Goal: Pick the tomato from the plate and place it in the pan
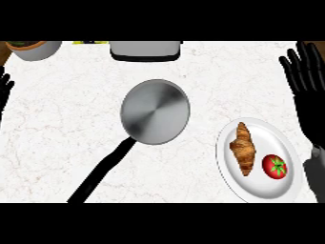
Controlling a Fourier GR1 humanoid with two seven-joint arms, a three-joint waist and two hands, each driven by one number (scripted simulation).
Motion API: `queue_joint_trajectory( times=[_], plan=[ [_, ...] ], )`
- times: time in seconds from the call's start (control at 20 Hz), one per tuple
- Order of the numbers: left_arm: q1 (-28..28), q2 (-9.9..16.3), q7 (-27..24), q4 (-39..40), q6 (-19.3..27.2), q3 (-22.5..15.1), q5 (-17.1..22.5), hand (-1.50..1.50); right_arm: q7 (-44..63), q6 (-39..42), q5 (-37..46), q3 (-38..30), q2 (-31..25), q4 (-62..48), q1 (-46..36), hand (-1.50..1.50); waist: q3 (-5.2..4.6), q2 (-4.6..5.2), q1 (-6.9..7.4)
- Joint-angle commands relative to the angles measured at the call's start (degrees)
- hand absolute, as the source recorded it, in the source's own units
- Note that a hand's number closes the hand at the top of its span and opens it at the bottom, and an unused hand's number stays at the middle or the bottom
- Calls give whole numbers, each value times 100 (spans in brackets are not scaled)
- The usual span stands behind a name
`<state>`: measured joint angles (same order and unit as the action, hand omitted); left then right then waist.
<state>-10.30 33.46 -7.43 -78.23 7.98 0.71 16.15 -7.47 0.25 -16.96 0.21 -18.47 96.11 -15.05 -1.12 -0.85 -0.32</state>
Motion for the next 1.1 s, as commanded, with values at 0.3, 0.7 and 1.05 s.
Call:
queue_joint_trajectory(
  times=[0.3,0.7,1.05],
  plan=[
    [549,-50,816,643,281,-156,-239,0,-965,594,-2005,-709,951,-69,389,-150,418,131,-420],
    [414,-351,1772,446,810,-650,-737,0,-2609,2832,-889,-1204,-800,-1947,1624,-150,134,102,-26],
    [207,-186,1978,544,522,-438,-706,0,-2982,3348,85,-1498,-2087,-1700,1763,-150,114,79,-20]
  ],
)
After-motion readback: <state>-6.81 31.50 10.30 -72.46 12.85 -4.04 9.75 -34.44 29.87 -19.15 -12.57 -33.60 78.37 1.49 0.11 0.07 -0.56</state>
